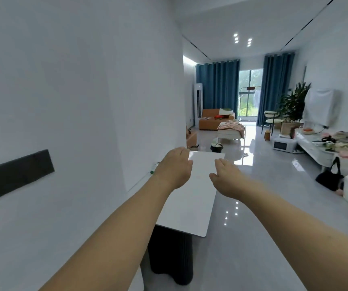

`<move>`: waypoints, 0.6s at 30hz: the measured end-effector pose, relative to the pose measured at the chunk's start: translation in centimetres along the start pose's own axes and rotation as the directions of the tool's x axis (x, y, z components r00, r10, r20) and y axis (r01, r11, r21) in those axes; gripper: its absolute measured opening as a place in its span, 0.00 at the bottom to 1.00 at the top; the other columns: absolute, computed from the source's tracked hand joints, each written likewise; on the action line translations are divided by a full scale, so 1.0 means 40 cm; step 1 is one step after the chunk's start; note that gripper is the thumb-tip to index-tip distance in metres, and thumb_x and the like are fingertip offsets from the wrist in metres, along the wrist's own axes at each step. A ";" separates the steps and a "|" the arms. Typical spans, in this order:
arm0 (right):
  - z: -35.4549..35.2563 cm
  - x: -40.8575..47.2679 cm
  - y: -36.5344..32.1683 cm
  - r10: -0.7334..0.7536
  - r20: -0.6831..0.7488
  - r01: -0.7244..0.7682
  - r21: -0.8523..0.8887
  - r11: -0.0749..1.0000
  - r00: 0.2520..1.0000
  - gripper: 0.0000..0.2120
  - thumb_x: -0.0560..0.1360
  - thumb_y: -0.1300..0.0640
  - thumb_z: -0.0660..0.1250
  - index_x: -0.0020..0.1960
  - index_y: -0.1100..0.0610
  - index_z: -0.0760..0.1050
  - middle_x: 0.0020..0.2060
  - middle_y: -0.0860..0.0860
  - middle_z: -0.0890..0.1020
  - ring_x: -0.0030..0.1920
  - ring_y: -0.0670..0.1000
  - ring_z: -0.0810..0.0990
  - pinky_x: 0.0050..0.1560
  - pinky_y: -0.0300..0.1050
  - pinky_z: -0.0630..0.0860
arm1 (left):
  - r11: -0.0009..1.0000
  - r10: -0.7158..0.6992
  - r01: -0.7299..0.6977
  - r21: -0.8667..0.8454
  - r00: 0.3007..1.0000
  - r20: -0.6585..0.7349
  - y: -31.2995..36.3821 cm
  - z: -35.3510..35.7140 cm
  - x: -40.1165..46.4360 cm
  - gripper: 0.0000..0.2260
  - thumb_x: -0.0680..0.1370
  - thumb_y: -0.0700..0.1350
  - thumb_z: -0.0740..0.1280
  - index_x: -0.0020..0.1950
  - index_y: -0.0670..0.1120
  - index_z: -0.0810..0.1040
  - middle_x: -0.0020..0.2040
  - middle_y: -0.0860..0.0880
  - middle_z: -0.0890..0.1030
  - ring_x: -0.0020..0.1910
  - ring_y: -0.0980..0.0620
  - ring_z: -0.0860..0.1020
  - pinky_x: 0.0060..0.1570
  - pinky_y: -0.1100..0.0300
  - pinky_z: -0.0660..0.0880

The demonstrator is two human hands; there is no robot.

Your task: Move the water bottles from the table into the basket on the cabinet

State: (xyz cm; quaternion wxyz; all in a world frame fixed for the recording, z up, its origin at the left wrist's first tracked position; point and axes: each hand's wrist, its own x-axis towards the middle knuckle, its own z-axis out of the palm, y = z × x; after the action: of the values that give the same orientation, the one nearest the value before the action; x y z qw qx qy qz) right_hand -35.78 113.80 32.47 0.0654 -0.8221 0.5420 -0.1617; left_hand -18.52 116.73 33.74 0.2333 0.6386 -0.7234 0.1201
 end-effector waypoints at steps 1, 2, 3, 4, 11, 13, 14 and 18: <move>-0.007 0.016 0.025 0.002 -0.005 -0.002 0.003 1.000 1.000 0.21 0.81 0.54 0.54 0.70 0.65 0.62 0.70 0.60 0.67 0.69 0.60 0.64 0.68 0.51 0.61 | 1.000 0.007 -0.007 0.004 1.000 -0.005 0.011 0.013 0.030 0.19 0.83 0.46 0.55 0.72 0.39 0.65 0.72 0.42 0.68 0.70 0.45 0.65 0.67 0.55 0.61; -0.013 0.034 0.047 0.003 -0.007 -0.003 0.007 1.000 1.000 0.21 0.81 0.54 0.54 0.70 0.65 0.62 0.69 0.60 0.67 0.69 0.60 0.64 0.69 0.51 0.61 | 1.000 0.007 -0.007 0.002 1.000 -0.011 0.019 0.024 0.058 0.19 0.83 0.46 0.55 0.71 0.39 0.66 0.71 0.42 0.69 0.69 0.45 0.66 0.66 0.55 0.62; -0.019 0.053 0.066 0.003 -0.007 -0.003 0.011 1.000 1.000 0.21 0.81 0.54 0.54 0.70 0.65 0.62 0.70 0.60 0.67 0.69 0.59 0.64 0.69 0.51 0.61 | 1.000 0.004 -0.004 -0.002 1.000 -0.012 0.023 0.035 0.085 0.18 0.83 0.46 0.55 0.70 0.39 0.67 0.70 0.42 0.70 0.68 0.45 0.67 0.65 0.55 0.63; -0.025 0.073 0.085 0.002 -0.006 -0.002 0.014 1.000 1.000 0.21 0.81 0.54 0.54 0.70 0.65 0.62 0.70 0.60 0.67 0.69 0.59 0.64 0.69 0.51 0.61 | 1.000 0.000 -0.001 -0.005 1.000 -0.010 0.026 0.046 0.111 0.18 0.83 0.47 0.55 0.70 0.40 0.67 0.70 0.42 0.70 0.68 0.45 0.67 0.65 0.54 0.64; -0.026 0.252 0.206 -0.006 0.001 0.005 0.049 0.999 1.000 0.14 0.81 0.55 0.55 0.61 0.63 0.67 0.63 0.59 0.71 0.63 0.58 0.68 0.64 0.51 0.65 | 0.999 -0.040 0.040 0.002 0.999 0.013 0.001 0.147 0.294 0.18 0.83 0.47 0.55 0.69 0.40 0.68 0.70 0.44 0.70 0.68 0.46 0.67 0.64 0.54 0.65; -0.017 0.312 0.247 -0.010 0.002 0.010 0.051 0.999 1.000 0.15 0.81 0.55 0.54 0.62 0.63 0.66 0.64 0.59 0.70 0.64 0.58 0.67 0.65 0.51 0.64 | 0.999 -0.038 0.038 0.010 0.999 0.022 -0.004 0.188 0.355 0.18 0.83 0.47 0.55 0.69 0.40 0.68 0.70 0.44 0.70 0.68 0.46 0.67 0.64 0.54 0.65; -0.011 0.343 0.268 -0.011 0.009 0.010 0.048 0.999 1.000 0.16 0.81 0.55 0.54 0.63 0.64 0.66 0.65 0.59 0.70 0.66 0.59 0.66 0.66 0.51 0.63 | 0.999 -0.037 0.036 0.010 0.999 0.028 -0.005 0.212 0.385 0.19 0.83 0.48 0.55 0.70 0.40 0.68 0.70 0.44 0.70 0.69 0.46 0.67 0.65 0.54 0.65; 0.021 0.483 0.358 -0.002 0.015 0.001 0.050 0.999 1.000 0.21 0.81 0.55 0.54 0.70 0.64 0.62 0.70 0.60 0.66 0.70 0.59 0.64 0.69 0.51 0.61 | 1.000 -0.022 0.022 0.008 0.999 0.049 -0.013 0.323 0.517 0.19 0.83 0.48 0.55 0.71 0.41 0.67 0.71 0.44 0.70 0.69 0.47 0.67 0.64 0.54 0.65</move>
State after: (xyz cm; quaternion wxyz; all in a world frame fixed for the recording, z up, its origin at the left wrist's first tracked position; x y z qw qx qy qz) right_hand -41.00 90.32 31.39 0.0898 -0.8218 0.5368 -0.1689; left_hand -21.95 92.62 32.67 0.2143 0.6502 -0.7214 0.1042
